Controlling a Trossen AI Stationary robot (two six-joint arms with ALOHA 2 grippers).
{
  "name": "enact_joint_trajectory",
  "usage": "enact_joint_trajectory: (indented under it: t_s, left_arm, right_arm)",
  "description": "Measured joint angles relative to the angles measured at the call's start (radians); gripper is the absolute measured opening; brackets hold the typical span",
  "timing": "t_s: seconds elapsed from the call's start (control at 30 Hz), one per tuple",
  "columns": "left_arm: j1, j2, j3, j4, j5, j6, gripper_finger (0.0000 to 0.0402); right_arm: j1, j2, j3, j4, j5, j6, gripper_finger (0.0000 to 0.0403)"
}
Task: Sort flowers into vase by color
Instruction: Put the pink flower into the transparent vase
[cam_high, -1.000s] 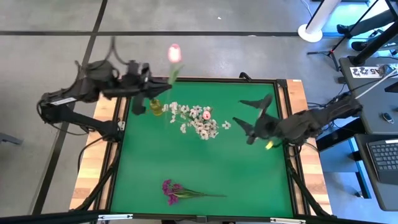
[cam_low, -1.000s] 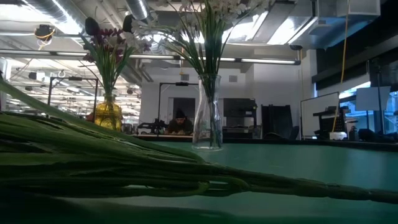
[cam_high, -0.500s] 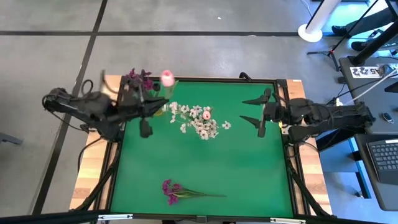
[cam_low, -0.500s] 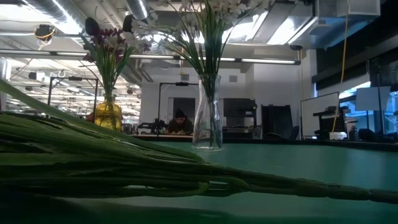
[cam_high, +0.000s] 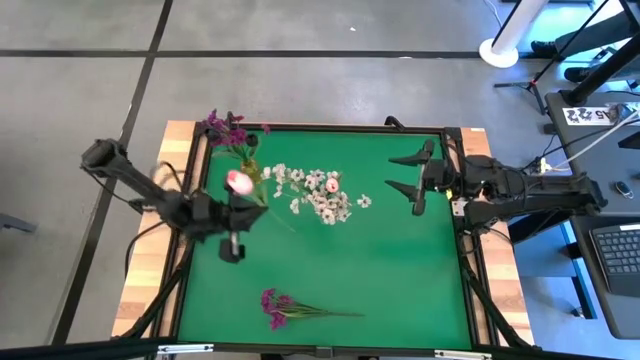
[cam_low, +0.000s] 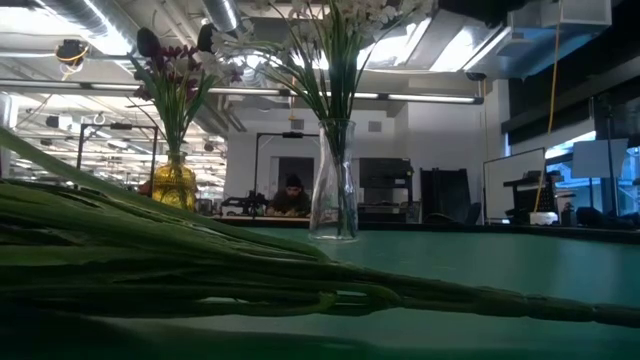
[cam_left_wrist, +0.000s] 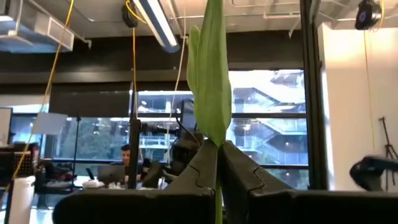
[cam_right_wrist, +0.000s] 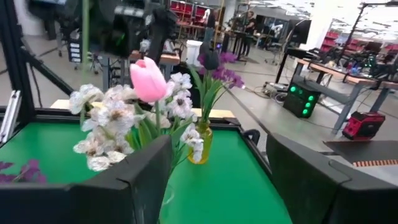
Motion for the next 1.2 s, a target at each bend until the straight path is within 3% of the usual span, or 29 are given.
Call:
enact_joint_trajectory:
  t_s: [0.17, 0.47, 0.93, 1.2]
  left_arm:
    - [0.067, 0.199, -0.024, 0.253, 0.071, 0.01, 0.0]
    - [0.179, 0.418, 0.073, 0.323, 0.076, 0.067, 0.0]
    - [0.272, 0.466, 0.11, 0.322, -0.003, 0.157, 0.0]
    - [0.321, 0.466, 0.11, 0.231, 0.0, 0.078, 0.0]
  right_arm:
    - [-0.048, 0.0, -0.032, 0.065, -0.058, 0.022, 0.026]
    - [-0.129, 0.003, -0.085, 0.061, -0.124, 0.078, 0.0259]
    - [-0.138, 0.022, -0.111, 0.059, -0.134, 0.088, 0.0259]
    - [-0.137, 0.069, -0.111, 0.061, -0.134, 0.083, 0.0259]
